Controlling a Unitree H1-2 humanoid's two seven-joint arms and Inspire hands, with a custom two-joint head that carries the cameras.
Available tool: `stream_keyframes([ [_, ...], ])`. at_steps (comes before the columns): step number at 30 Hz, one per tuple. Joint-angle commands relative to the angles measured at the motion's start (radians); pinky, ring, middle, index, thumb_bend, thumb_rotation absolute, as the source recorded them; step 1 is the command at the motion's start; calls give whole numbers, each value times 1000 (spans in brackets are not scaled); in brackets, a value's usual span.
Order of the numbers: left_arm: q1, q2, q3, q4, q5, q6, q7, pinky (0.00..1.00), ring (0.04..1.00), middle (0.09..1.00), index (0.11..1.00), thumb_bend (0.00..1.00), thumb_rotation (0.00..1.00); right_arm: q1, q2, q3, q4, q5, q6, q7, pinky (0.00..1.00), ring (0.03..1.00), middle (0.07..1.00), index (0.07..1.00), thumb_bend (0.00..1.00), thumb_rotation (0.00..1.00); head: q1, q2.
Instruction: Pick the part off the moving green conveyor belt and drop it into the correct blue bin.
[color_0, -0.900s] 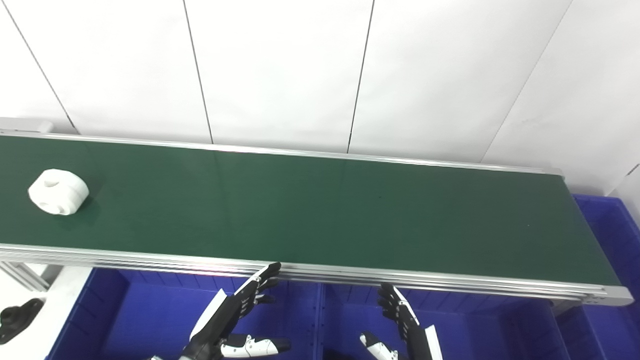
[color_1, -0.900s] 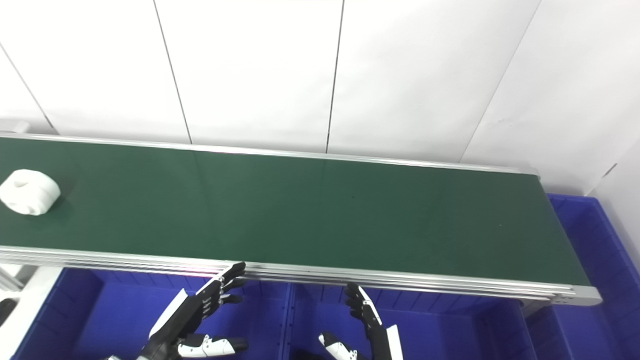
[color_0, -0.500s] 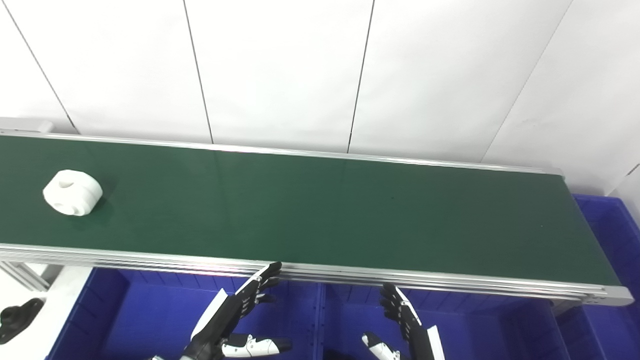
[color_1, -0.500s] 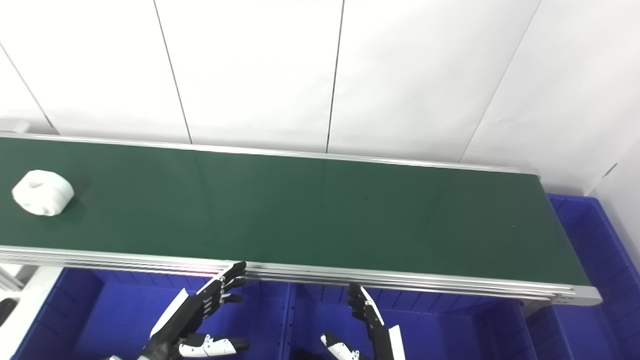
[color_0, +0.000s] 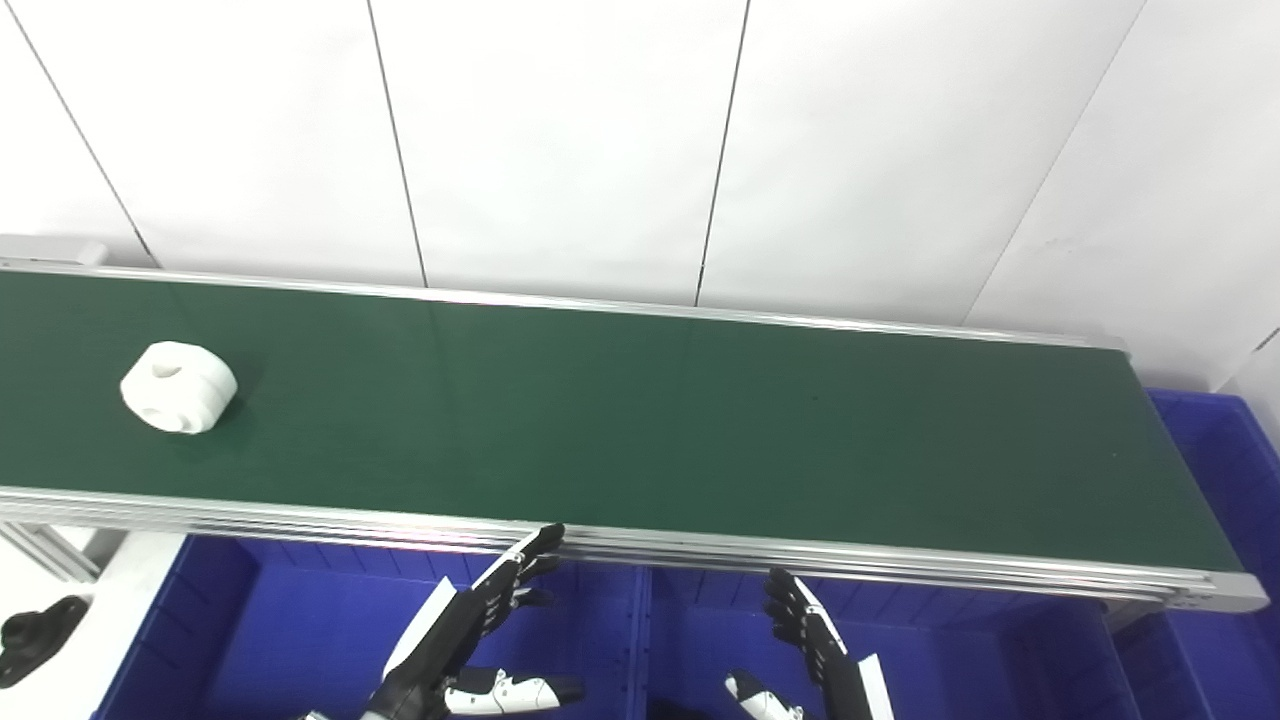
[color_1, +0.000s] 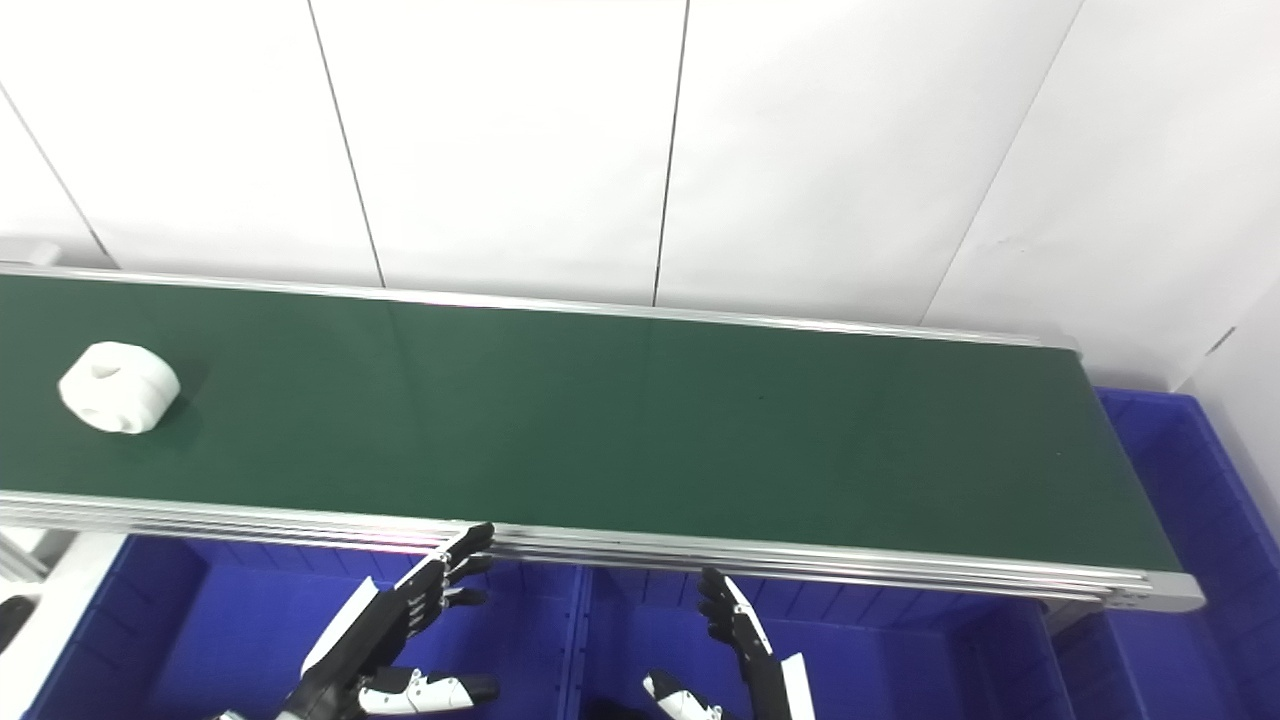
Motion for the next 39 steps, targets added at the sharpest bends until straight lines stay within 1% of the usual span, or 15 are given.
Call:
stream_keyframes([
  [1, -7, 3, -3, -25, -1, -35, 11, 805, 912, 955, 933, 756, 368, 3, 3, 1, -36, 6, -57, -2, 824, 852, 874, 897, 860, 606, 2, -1],
  [2, -2, 4, -5, -28, 3, -36, 12, 803, 911, 956, 933, 758, 374, 4, -1, 6, -36, 7, -57, -4, 827, 853, 875, 896, 859, 603, 27, -17],
  [3, 0, 4, -7, -29, 5, -37, 12, 802, 911, 958, 936, 759, 388, 4, -4, 9, -36, 7, -57, -6, 834, 857, 878, 899, 848, 603, 27, -17],
  [5, 6, 2, -14, -23, 19, -49, 15, 814, 912, 961, 938, 761, 402, 5, -17, 17, -28, -2, -57, -21, 843, 863, 881, 904, 844, 619, 112, -61],
  [9, 9, -12, -25, 4, 45, -77, 38, 803, 891, 943, 911, 777, 374, 7, -37, 30, -13, -1, -58, -41, 865, 885, 898, 922, 849, 656, 199, -120],
  [14, 6, -15, -35, 11, 90, -64, 67, 754, 863, 907, 890, 810, 332, -11, -59, 64, 14, -17, -58, -93, 862, 891, 912, 939, 827, 685, 218, -139],
  [15, 6, -15, -37, 14, 93, -65, 69, 752, 862, 905, 888, 813, 327, -13, -62, 70, 18, -16, -58, -103, 864, 892, 913, 940, 826, 685, 223, -152],
  [16, 3, -15, -38, 23, 94, -76, 73, 751, 858, 897, 881, 811, 282, -13, -64, 73, 20, -13, -58, -108, 881, 898, 918, 949, 820, 689, 222, -156],
  [17, 1, -15, -39, 30, 93, -85, 76, 750, 857, 895, 879, 811, 271, -14, -66, 77, 22, -11, -58, -114, 885, 898, 918, 950, 821, 689, 222, -156],
  [26, -20, -13, -42, 89, 99, -120, 89, 749, 853, 888, 869, 836, 275, -32, -70, 103, 47, -6, -58, -141, 892, 896, 906, 936, 834, 692, 210, -211],
  [29, -28, -17, -42, 118, 97, -144, 96, 737, 847, 883, 866, 842, 272, -45, -77, 122, 69, -18, -58, -171, 870, 884, 899, 931, 827, 692, 208, -242],
  [30, -31, -17, -42, 126, 96, -149, 98, 730, 842, 880, 862, 844, 272, -48, -79, 127, 73, -17, -58, -176, 863, 880, 900, 931, 827, 693, 208, -242],
  [31, -34, -18, -41, 135, 93, -153, 98, 729, 841, 878, 861, 845, 271, -52, -80, 133, 80, -19, -58, -183, 860, 879, 899, 931, 827, 694, 208, -259],
  [33, -41, -18, -41, 151, 86, -160, 99, 724, 838, 877, 858, 845, 263, -59, -81, 144, 90, -23, -58, -200, 851, 873, 894, 926, 825, 699, 209, -267],
  [39, -63, -16, -51, 180, 84, -166, 116, 717, 825, 859, 846, 847, 261, -74, -94, 170, 93, -17, -58, -218, 857, 878, 896, 929, 800, 671, 215, -268],
])
